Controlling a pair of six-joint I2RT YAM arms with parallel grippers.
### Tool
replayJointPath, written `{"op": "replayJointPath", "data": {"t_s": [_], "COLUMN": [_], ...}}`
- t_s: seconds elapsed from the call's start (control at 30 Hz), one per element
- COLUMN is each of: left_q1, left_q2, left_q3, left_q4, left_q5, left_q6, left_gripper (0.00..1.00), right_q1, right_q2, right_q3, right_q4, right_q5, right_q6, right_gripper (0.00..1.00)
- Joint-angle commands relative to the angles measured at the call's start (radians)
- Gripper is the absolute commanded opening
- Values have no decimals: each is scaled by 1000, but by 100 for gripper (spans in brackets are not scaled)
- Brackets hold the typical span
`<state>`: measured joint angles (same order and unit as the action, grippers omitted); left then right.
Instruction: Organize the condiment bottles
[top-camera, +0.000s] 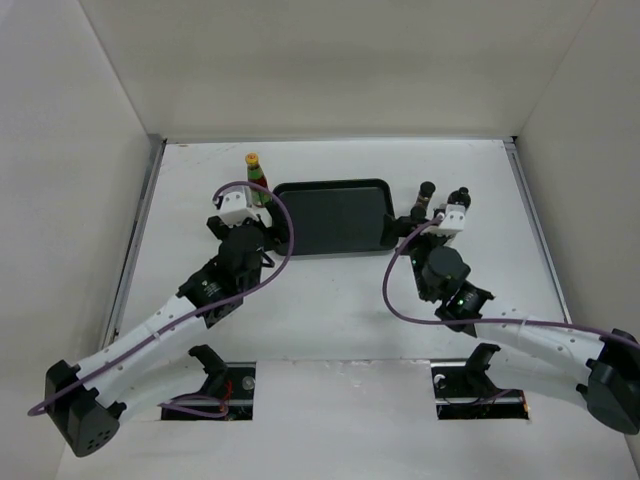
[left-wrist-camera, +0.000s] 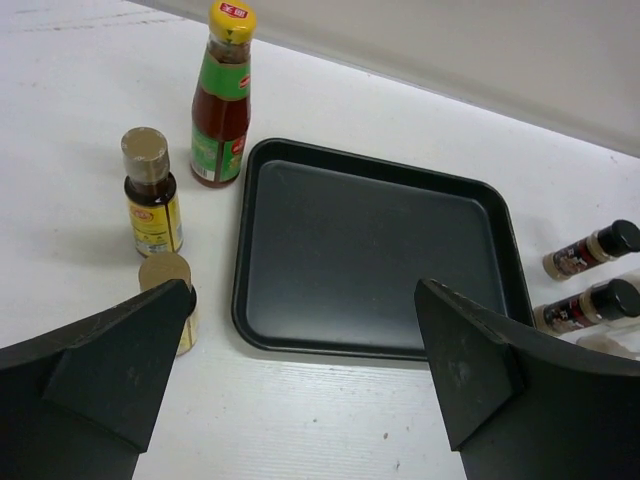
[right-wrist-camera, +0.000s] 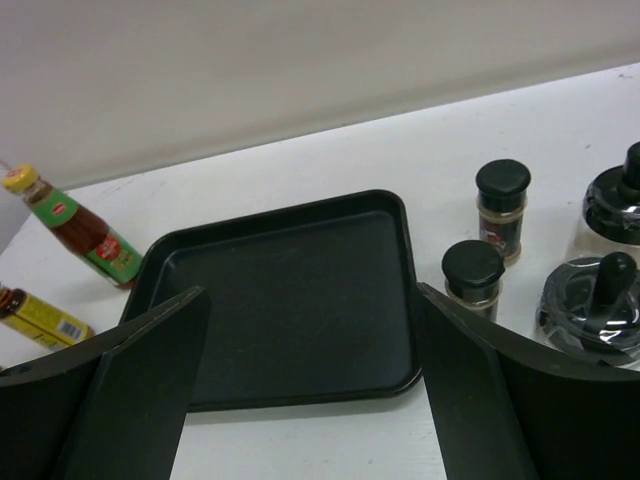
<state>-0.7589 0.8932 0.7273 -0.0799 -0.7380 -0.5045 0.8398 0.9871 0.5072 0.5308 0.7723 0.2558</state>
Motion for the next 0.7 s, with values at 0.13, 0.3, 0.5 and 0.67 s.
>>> {"op": "replayJointPath", "data": {"t_s": [0.13,0.3,0.5,0.67], "left_q1": [16,39,95,120], "left_q2": [-14,7,0,62], "left_q3": [38,47,34,27], "left_q4": [8,15,42,40], "left_q5": [-26,-31,-35,-34], "left_q6": [14,29,60,87], "left_gripper": [100,100,98,39], "right_q1": [21,21,31,37], "right_q2": [-36,-15,-14,-24], "right_q3": [39,42,76,83], "right_q4": [-15,-22,-90,-115], "right_q5": [-28,-45,-59,-140], "right_q6": [-13,-1,7,14], "right_gripper": [78,54,20,44]}}
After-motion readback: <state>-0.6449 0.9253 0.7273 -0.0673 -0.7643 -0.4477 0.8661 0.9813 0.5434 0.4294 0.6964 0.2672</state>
